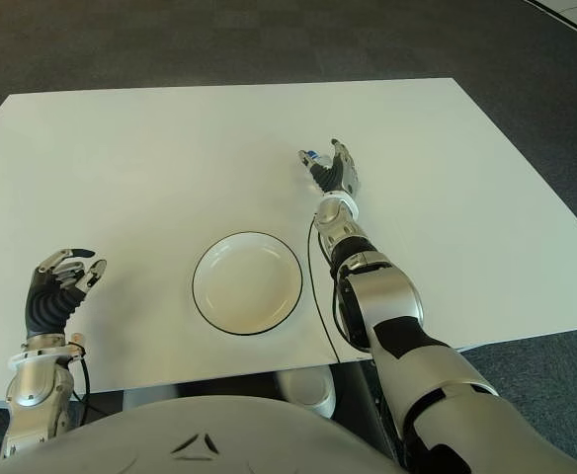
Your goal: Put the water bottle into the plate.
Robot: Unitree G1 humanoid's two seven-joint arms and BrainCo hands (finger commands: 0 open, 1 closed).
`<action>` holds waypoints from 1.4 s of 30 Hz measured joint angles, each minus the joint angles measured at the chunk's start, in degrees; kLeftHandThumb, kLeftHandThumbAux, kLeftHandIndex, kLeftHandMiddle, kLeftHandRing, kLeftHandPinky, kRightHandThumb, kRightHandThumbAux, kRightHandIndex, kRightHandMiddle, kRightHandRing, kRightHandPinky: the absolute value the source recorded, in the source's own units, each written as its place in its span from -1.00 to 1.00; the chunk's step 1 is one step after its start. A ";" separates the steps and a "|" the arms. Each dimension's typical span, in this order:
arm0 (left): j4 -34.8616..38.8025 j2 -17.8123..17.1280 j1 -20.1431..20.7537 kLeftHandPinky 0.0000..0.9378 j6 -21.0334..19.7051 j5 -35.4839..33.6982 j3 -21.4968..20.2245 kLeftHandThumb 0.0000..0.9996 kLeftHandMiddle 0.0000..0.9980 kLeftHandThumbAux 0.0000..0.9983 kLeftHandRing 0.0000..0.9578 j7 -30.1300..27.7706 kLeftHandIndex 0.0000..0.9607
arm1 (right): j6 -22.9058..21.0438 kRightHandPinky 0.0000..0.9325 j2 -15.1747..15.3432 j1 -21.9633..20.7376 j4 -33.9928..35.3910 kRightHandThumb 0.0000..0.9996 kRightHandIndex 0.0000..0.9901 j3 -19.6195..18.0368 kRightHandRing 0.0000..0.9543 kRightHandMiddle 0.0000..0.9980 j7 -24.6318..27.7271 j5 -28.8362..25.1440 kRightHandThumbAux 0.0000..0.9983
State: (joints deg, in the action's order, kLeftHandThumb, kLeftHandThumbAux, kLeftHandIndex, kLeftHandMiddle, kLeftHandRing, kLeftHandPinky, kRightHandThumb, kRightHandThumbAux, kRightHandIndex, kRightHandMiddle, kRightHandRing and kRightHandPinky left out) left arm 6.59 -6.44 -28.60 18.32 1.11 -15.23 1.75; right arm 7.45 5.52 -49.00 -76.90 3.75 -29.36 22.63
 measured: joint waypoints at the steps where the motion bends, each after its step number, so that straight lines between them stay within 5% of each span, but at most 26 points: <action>1: 0.00 0.00 0.00 0.77 0.00 -0.04 0.00 0.41 0.70 0.43 0.75 0.00 -0.08 | -0.34 -1.00 0.00 -0.08 0.00 0.20 -1.00 0.01 -1.00 -1.00 0.18 0.02 -0.29; 16: 0.13 -0.01 0.01 0.77 0.05 -0.21 0.01 0.41 0.70 0.43 0.76 -0.02 -0.09 | -8.81 -1.00 0.40 -3.68 -0.04 0.11 -1.00 0.06 -1.00 -1.00 8.35 0.12 -0.36; 21: 0.13 -0.03 0.05 0.76 0.05 -0.20 0.02 0.40 0.70 0.43 0.75 -0.02 -0.09 | -14.25 -1.00 1.47 -5.97 -0.13 0.08 -1.00 2.97 -1.00 -1.00 14.76 1.96 -0.29; 42: 0.51 0.23 0.28 0.78 -0.04 0.55 0.05 0.41 0.68 0.43 0.75 0.02 -0.09 | -25.60 -0.99 3.21 -9.99 -1.49 -0.10 -0.90 15.16 -1.00 -1.00 36.65 10.26 0.06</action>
State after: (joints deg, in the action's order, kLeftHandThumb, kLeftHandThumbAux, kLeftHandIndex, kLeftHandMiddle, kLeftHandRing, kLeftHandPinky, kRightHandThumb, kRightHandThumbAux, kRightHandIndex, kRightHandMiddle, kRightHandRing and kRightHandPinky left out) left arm 7.10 -6.21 -28.32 18.28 1.66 -15.18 1.77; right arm -18.15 8.73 -58.99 -78.39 18.91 7.30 32.88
